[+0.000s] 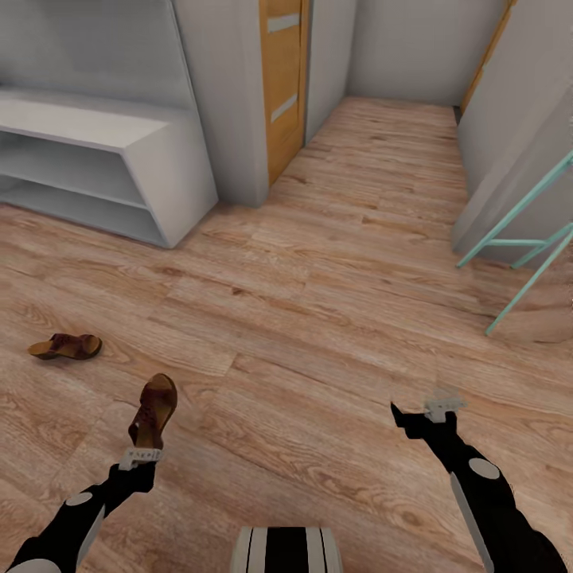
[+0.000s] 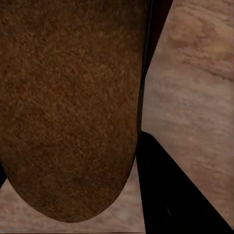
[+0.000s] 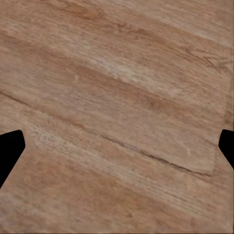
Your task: Pick up the two gym shoes and the two sandals from the corridor floor and place them onto the hallstand (shoe rack) in the corridor, making sure they are on the rack and not on the floor. Arrange them so the two gym shoes are next to each other and the two sandals are next to each other.
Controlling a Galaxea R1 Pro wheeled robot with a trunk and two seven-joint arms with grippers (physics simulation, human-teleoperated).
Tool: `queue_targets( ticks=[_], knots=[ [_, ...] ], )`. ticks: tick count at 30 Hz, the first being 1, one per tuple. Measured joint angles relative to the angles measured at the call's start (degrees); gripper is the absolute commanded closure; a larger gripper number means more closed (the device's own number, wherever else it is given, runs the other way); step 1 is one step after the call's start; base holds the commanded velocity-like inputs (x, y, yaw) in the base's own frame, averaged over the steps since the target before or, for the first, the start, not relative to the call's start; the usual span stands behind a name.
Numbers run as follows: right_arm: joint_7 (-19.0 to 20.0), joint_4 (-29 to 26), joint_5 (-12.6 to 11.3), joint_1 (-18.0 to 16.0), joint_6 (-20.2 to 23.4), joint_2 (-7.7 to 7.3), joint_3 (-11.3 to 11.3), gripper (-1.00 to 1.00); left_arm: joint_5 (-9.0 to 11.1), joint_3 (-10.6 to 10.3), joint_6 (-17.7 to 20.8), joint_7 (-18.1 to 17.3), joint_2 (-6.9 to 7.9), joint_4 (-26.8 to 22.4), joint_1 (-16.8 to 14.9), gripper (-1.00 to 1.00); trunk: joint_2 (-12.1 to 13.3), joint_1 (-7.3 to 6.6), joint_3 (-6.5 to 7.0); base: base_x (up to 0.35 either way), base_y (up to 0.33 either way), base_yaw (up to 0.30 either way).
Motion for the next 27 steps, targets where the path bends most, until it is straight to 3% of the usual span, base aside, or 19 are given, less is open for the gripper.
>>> queue_targets(
  ticks=[8,16,18,19,21,27],
  knots=[
    [0.15,11.50,-0.02,3.34,-12.94,0.00,-0.25,-1.00,1.56,-0.05,-9.86,1.66,-0.02,7.06,1.72,1.00,0.11,-0.21,2.49,0.000,0.000,0.000],
    [-0.02,29.08,-0.05,3.94,-29.37,-0.09,-0.23,-1.00,1.74,0.00,-20.47,10.84,-0.04,15.67,4.27,1.00,0.21,-0.41,4.98,0.000,0.000,0.000],
    [-0.08,33.13,-0.03,3.95,-33.65,-0.09,-0.20,-1.00,1.86,0.00,-21.45,11.50,-0.04,16.17,5.11,1.00,0.24,-0.46,5.60,0.000,0.000,0.000],
    [-0.09,33.23,-0.04,3.94,-33.75,-0.09,-0.20,-1.00,1.90,-0.06,-21.48,11.52,-0.04,16.16,5.12,1.00,0.25,-0.49,5.91,0.000,0.000,0.000],
    [-0.21,41.10,-0.11,3.97,-40.50,-0.09,-0.14,-1.00,3.15,-0.01,-22.22,11.94,-0.08,16.56,6.13,1.00,0.28,-0.54,6.53,0.000,0.000,0.000],
    [-0.35,50.99,-0.16,3.97,-49.85,-0.10,0.01,-1.00,4.97,-0.18,-22.71,12.05,-0.52,17.78,6.74,1.00,0.36,-0.70,8.40,0.000,0.000,0.000]
  ],
)
